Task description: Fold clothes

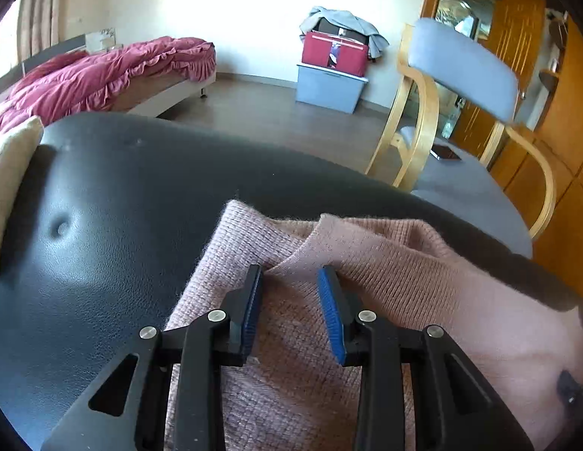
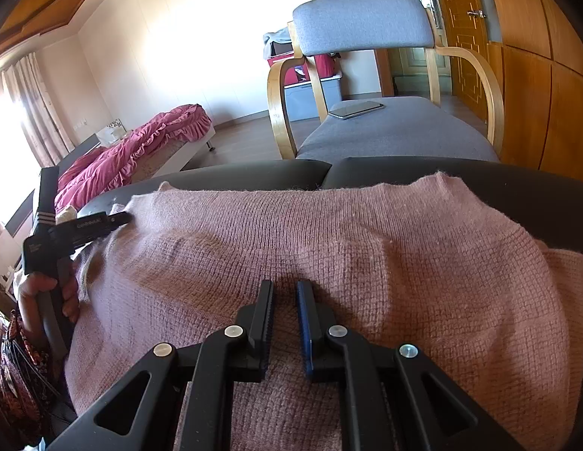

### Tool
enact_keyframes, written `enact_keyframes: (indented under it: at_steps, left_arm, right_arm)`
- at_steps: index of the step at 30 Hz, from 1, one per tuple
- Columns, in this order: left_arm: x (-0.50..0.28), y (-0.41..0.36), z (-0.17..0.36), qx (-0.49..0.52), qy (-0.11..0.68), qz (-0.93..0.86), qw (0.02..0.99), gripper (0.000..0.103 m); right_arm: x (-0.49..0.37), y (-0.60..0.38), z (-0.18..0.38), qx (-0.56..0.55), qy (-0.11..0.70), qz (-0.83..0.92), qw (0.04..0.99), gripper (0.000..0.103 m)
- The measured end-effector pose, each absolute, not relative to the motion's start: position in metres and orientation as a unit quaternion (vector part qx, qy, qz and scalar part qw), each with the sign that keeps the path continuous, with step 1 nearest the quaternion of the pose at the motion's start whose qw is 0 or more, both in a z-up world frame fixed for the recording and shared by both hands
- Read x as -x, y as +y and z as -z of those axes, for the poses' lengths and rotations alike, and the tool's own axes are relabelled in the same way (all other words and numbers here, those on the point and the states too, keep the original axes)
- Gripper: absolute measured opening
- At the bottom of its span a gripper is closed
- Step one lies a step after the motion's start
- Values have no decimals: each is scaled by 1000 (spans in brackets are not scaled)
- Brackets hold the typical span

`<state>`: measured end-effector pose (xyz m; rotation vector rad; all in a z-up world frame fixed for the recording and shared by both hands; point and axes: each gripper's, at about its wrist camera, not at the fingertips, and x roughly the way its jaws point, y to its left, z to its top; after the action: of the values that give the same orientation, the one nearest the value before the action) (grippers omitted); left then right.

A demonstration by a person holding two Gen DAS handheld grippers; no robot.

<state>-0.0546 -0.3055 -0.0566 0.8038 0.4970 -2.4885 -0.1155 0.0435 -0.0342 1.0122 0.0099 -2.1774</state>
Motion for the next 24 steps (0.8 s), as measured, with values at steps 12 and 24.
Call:
enact_keyframes:
  at_steps: [12,24]
  left_arm:
    - [24,-228,36,-238,70,954,170,35]
    - [62,-245,67,-360,128,920,89,46]
  right_arm:
    - [110,43,24,-365,5,858,360,13]
    - [127,-48,13,-382,102,843,364,19]
